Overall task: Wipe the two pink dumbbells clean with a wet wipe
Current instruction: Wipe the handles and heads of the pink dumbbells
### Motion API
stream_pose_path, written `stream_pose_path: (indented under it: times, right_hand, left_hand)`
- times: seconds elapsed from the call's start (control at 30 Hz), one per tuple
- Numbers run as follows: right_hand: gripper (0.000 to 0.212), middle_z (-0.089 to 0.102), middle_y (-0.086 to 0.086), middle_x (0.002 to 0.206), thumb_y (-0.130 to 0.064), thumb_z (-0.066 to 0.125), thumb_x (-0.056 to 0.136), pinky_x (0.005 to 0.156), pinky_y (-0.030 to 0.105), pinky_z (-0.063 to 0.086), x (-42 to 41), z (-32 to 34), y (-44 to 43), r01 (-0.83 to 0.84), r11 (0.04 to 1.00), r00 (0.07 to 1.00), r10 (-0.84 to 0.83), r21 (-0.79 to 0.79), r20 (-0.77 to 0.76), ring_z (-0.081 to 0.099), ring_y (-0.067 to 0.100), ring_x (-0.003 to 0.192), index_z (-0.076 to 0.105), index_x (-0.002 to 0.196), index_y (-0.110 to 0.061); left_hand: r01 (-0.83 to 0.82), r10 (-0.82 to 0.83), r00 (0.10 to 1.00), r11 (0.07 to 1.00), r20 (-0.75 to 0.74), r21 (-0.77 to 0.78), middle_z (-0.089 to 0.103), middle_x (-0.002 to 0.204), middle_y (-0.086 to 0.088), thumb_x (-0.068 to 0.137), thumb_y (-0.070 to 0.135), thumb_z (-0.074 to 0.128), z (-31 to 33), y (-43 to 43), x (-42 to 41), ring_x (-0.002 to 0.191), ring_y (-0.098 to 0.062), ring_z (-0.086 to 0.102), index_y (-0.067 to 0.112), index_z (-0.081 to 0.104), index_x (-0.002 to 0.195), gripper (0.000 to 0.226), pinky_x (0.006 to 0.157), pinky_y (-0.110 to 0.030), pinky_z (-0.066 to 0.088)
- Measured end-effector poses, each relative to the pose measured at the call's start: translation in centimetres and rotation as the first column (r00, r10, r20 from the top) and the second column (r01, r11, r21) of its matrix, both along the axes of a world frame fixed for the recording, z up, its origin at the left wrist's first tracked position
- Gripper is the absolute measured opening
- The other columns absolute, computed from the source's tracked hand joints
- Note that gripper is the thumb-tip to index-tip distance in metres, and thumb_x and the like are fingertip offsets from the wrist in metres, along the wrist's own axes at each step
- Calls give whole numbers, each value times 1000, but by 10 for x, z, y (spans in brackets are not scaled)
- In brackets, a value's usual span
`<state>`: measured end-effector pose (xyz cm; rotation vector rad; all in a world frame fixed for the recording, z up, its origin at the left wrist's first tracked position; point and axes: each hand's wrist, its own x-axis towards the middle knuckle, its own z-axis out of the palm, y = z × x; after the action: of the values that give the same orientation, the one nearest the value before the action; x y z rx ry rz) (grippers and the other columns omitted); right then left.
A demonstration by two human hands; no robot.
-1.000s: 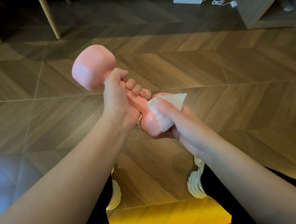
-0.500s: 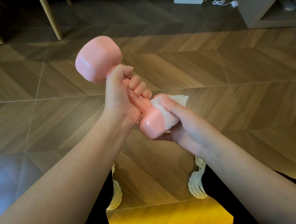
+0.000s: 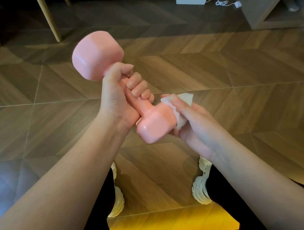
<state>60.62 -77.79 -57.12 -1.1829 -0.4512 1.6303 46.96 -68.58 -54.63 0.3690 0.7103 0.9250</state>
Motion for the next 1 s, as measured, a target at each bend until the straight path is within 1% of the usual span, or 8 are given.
stream_pose_path:
  times: [0.1, 0.3, 0.4, 0.6, 0.7, 0.77, 0.93, 1.0]
  right_hand:
    - [5, 76, -3, 85, -19, 71, 89, 67, 24, 53, 11, 3, 1, 219, 968, 909, -249, 124, 335, 70, 8, 79, 70, 92, -16]
    - [20, 64, -15, 70, -12, 78, 80, 56, 15, 46, 7, 2, 0, 77, 937, 704, -293, 341, 647, 57, -3, 65, 58, 82, -10]
    - [22, 68, -27, 74, -12, 77, 81, 59, 9, 48, 8, 5, -3, -75, 918, 782, -188, 389, 594, 63, -9, 70, 58, 85, -20]
    - [19, 68, -12, 89, -40, 55, 88, 78, 19, 45, 20, 4, -10, -259, 891, 864, 41, 372, 502, 60, 5, 86, 71, 96, -32]
    - [19, 67, -21, 104, -44, 59, 86, 88, 12, 42, 17, 1, -15, -437, 834, 745, 126, 337, 655, 59, -4, 105, 72, 97, -37]
    - [30, 65, -17, 118, -49, 69, 81, 97, 19, 43, 15, 1, -18, -490, 798, 664, 80, 352, 744, 57, 9, 120, 69, 104, -31]
    - [70, 57, -23, 123, -46, 86, 64, 99, 15, 39, 13, -1, -22, -694, 666, 417, 62, 273, 907, 53, -1, 121, 59, 126, -26]
    - [69, 55, -21, 118, -36, 90, 63, 96, 25, 44, 9, -7, -20, -716, 665, 292, 10, 212, 956, 55, 1, 114, 62, 122, -17]
  left_hand:
    - [-37, 36, 999, 998, -32, -44, 26, 42, 7, 89, 14, 43, 0, 0, 0, 35, -10, 27, 21, 33, 55, 36, 39, -20, 32]
    - [9, -18, 996, 995, -83, -99, 25, 45, 7, 88, 12, 44, -6, -6, 5, 37, -10, 25, 21, 34, 56, 35, 39, -21, 28]
    - [21, -33, 992, 994, -118, -104, 26, 45, 7, 88, 12, 45, -8, -7, 6, 37, -10, 25, 21, 34, 57, 34, 39, -22, 30]
    - [25, -43, 985, 994, -169, -110, 26, 46, 6, 87, 12, 45, -10, -1, -3, 37, -10, 27, 21, 34, 58, 33, 40, -20, 29]
    - [65, -87, 977, 991, -193, -118, 26, 46, 6, 87, 12, 46, -12, -1, -6, 38, -11, 27, 21, 34, 56, 34, 41, -21, 29]
    - [97, -122, 968, 988, -221, -120, 27, 46, 6, 87, 12, 46, -12, -3, -7, 38, -11, 26, 21, 34, 58, 32, 41, -21, 29]
    - [142, -175, 946, 981, -272, -136, 29, 45, 6, 88, 13, 47, -15, -6, -3, 38, -11, 25, 21, 34, 61, 31, 42, -21, 28]
    - [153, -186, 939, 979, -289, -134, 29, 46, 6, 88, 13, 48, -15, -8, -2, 38, -11, 25, 21, 34, 62, 30, 42, -22, 27]
